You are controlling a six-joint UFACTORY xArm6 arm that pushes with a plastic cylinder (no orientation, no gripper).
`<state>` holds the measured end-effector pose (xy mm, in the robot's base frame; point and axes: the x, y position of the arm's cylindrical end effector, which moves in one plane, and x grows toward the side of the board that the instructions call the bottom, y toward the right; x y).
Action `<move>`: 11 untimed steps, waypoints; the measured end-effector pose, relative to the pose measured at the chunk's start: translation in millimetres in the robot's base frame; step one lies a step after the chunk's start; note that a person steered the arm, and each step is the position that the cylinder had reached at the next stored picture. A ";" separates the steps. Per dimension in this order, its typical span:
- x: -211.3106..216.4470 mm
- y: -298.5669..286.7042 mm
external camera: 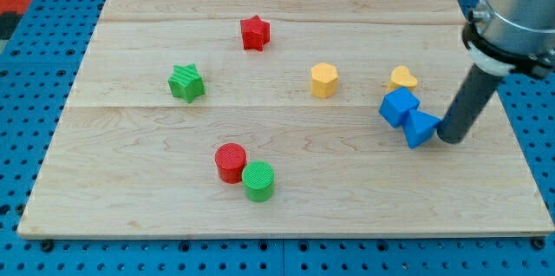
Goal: Separate the blue triangle from blue cube
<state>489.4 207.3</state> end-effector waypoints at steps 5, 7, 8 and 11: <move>4.6 -40.6; 6.0 -75.0; 6.0 -92.7; -36.2 -58.6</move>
